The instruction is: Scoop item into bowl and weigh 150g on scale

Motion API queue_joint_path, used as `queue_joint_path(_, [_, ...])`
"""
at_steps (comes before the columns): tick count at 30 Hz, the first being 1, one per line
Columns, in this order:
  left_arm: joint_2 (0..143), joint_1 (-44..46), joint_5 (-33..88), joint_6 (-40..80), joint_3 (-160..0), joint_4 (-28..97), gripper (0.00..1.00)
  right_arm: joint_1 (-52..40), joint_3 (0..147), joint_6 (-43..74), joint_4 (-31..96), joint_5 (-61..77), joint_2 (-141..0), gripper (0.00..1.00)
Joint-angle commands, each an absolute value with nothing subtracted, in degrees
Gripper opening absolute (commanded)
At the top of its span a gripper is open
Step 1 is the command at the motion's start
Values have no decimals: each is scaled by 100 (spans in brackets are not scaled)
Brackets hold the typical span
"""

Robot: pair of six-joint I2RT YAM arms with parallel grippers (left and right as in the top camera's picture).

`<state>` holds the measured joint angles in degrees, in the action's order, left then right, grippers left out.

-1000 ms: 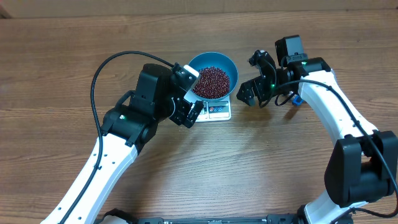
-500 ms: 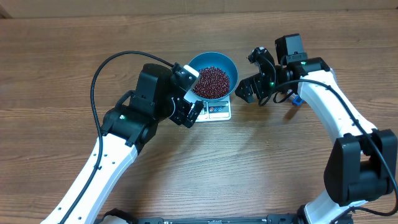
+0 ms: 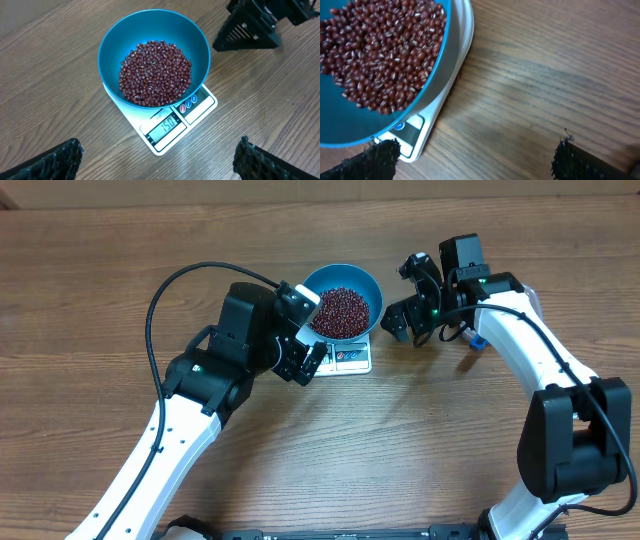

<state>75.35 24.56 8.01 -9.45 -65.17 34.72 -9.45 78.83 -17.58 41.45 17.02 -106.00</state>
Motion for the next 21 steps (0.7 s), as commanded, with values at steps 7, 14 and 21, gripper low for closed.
queue_joint_path(7, [7424,2440,882,-1052,-6512,3468,100,-941,7870,-1737,3929,1396,-10687,100])
queue_joint_path(14, [7424,2438,882,-1052,-6512,3470,100,-943,7870,-1737,3881,1396,-10757,100])
queue_joint_path(21, [7424,2440,882,-1052,-6512,3470,100,-943,7870,-1605,3859,1511,-10879,100])
